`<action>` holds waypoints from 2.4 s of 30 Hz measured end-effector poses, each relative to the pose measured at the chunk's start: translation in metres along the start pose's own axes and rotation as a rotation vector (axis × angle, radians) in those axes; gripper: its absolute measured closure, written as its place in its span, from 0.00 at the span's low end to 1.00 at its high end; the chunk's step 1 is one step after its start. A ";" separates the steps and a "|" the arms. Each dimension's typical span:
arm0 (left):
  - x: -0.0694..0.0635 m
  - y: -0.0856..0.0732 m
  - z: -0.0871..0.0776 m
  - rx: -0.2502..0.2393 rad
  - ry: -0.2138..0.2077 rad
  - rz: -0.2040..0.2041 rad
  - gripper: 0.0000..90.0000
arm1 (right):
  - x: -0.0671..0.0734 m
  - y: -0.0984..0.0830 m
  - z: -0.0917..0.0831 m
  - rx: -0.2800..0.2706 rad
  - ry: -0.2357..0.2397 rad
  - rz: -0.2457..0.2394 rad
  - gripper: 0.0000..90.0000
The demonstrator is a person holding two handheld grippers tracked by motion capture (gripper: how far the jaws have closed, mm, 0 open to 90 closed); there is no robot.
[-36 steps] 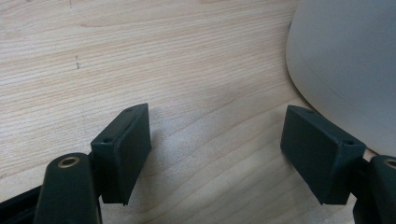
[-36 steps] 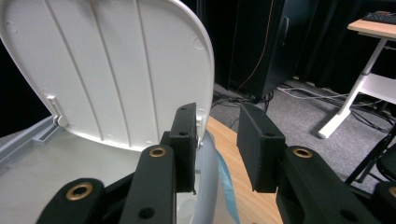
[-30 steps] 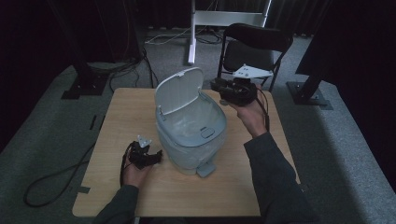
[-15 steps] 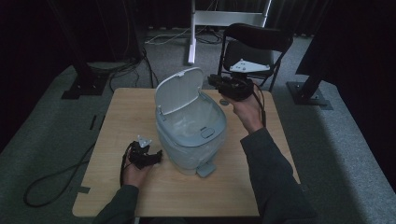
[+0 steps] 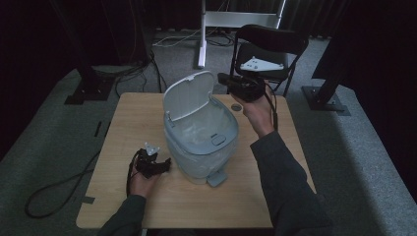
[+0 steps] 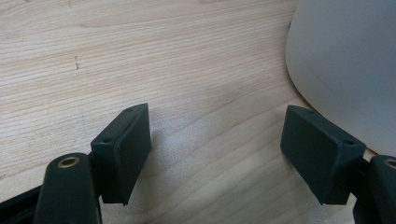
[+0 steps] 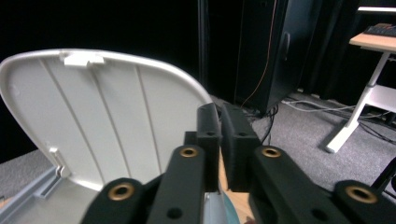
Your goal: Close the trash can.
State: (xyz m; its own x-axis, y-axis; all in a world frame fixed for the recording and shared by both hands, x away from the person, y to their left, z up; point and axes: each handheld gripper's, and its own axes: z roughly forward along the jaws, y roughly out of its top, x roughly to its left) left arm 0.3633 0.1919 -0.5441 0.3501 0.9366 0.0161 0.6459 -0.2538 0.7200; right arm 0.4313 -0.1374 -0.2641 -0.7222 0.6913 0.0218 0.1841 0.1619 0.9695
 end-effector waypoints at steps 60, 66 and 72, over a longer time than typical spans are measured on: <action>0.000 0.000 0.000 0.000 -0.001 0.000 0.27 | 0.048 -0.018 -0.012 0.049 0.118 -0.071 1.00; 0.000 0.000 0.000 0.000 -0.001 0.001 0.27 | 0.053 -0.029 -0.016 0.063 0.119 -0.088 1.00; 0.000 0.000 0.000 0.001 -0.001 0.000 0.27 | 0.058 -0.045 -0.021 0.087 0.116 -0.113 1.00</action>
State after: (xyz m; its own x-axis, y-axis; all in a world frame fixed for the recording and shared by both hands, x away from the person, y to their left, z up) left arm 0.3628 0.1918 -0.5440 0.3511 0.9362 0.0157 0.6462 -0.2544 0.7196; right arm 0.3674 -0.1199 -0.3011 -0.8131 0.5797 -0.0535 0.1503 0.2977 0.9427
